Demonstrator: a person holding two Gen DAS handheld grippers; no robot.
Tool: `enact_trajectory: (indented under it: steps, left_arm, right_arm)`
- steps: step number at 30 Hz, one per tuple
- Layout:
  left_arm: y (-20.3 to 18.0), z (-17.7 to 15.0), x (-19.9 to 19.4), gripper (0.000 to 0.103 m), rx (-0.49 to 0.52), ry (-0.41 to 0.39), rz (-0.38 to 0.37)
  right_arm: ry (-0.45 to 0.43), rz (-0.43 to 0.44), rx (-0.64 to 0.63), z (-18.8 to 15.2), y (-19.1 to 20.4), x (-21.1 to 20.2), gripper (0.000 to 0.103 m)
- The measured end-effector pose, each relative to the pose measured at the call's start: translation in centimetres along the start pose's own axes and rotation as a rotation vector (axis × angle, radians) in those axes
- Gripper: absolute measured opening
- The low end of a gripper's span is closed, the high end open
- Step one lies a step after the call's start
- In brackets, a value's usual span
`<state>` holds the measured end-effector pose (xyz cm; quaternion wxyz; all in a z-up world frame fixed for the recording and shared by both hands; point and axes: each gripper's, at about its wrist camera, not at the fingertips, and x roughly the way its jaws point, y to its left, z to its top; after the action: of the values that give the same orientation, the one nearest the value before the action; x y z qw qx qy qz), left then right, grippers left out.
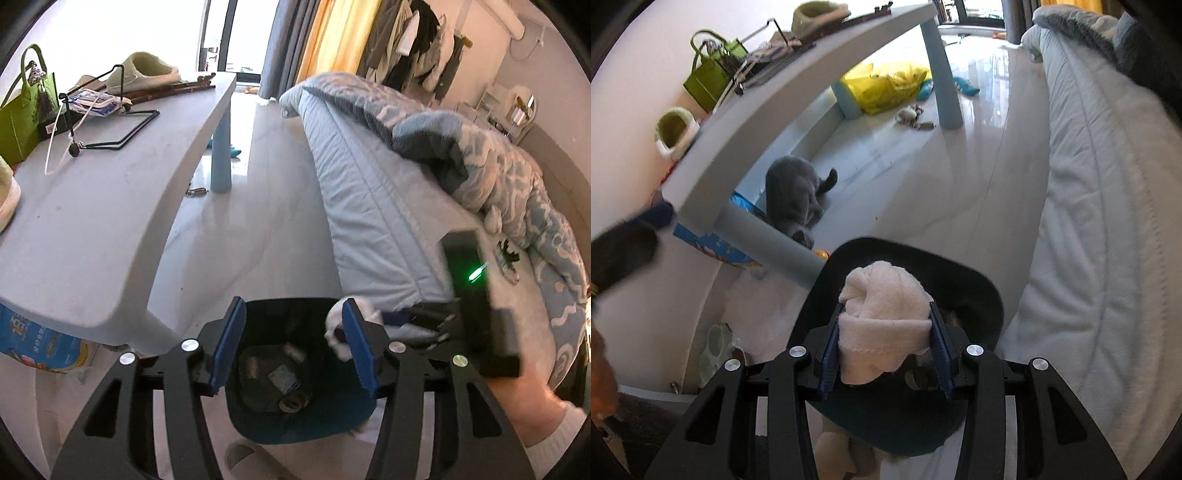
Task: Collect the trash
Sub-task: 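Open the left tool dropping the bubble wrap while the right tool releases the tissue ball into the bin, then move both tools back to the bed toward the remaining tissue ball and black pack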
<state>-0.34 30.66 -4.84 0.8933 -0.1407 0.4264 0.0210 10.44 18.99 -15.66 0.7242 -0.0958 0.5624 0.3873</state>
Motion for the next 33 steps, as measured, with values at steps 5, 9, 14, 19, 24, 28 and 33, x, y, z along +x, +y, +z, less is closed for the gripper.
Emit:
enact_trajectory:
  steps: [5, 9, 14, 19, 24, 28, 33]
  left_arm:
    - [-0.4, 0.3, -1.1, 0.052, 0.010, -0.046, -0.027]
    - [-0.6, 0.7, -1.9, 0.050, 0.000, -0.078, -0.043]
    - [-1.1, 1.2, -2.9, 0.050, 0.002, -0.124, -0.054]
    - [-1.2, 1.8, -3.8, 0.050, -0.009, -0.163, -0.055]
    - [-1.6, 2.3, -4.5, 0.050, -0.018, -0.188, -0.059]
    - [-2.4, 2.8, -4.8, 0.050, -0.013, -0.192, -0.042]
    - [-3.9, 3.2, -5.2, 0.050, 0.007, -0.209, -0.019]
  right_arm:
    - [0.062, -0.015, -0.024, -0.6, 0.9, 1.9, 0.044]
    - [0.110, -0.036, -0.043, -1.2, 1.1, 2.9, 0.046]
    - [0.140, -0.045, -0.054, -1.7, 1.4, 3.4, 0.056]
    - [0.146, -0.045, -0.068, -2.2, 1.8, 3.1, 0.058]
    - [0.088, -0.021, -0.090, -1.9, 2.3, 1.1, 0.058]
    - [0.015, 0.009, -0.104, -1.5, 2.5, -1.2, 0.058]
    - [-0.074, 0.028, -0.108, -1.0, 2.1, -4.3, 0.058]
